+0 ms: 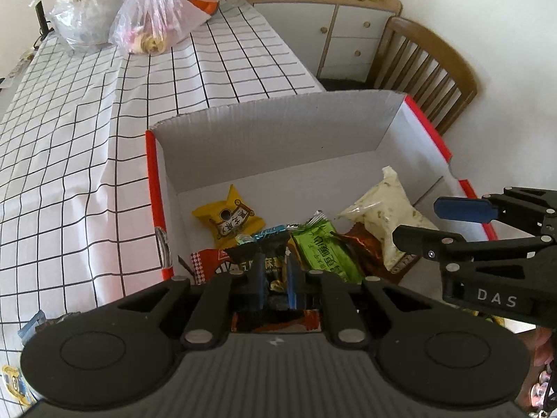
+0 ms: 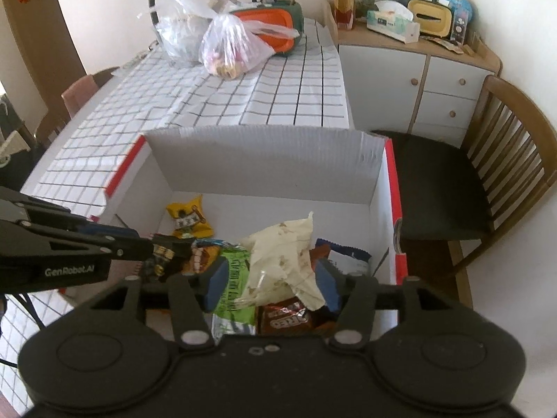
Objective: Organize snacks
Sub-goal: 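Carry both snacks into the red box and open both tools, then withdraw both tools from the box toward the remaining snacks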
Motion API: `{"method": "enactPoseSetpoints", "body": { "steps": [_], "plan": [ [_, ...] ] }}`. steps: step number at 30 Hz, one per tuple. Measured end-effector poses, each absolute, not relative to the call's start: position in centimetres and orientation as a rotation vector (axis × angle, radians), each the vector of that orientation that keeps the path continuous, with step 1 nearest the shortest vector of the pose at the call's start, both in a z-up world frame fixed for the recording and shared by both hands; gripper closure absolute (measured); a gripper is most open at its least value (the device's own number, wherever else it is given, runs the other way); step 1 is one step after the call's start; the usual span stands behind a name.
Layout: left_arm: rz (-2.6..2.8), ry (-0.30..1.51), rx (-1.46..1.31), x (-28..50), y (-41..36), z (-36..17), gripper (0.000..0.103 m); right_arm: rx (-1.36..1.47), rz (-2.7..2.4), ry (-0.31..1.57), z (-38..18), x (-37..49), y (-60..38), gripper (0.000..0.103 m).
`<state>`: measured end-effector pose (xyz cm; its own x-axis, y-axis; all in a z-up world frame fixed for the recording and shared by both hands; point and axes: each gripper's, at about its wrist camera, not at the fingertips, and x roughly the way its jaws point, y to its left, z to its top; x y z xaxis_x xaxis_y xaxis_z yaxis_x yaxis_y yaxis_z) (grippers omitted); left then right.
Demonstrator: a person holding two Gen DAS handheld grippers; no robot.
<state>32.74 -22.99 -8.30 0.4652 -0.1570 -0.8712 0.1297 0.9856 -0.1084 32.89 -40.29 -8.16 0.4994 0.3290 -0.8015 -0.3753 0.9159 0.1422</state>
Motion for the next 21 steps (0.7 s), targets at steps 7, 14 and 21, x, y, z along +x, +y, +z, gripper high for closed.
{"method": "enactPoseSetpoints", "body": {
  "steps": [7,14,21],
  "plan": [
    [-0.187,1.023,-0.037,30.4,-22.6,-6.6,0.08,-0.022,0.463,0.898,-6.1,30.9,-40.6,0.038],
    [-0.19,0.976,-0.046,28.0,-21.7,-4.9,0.075,-0.004,0.495,0.859,-4.7,28.8,-40.3,0.028],
    [-0.185,0.926,-0.066,25.6,-20.1,-3.3,0.063,0.018,0.541,0.815,-3.1,27.2,-39.2,0.019]
  ]
}}
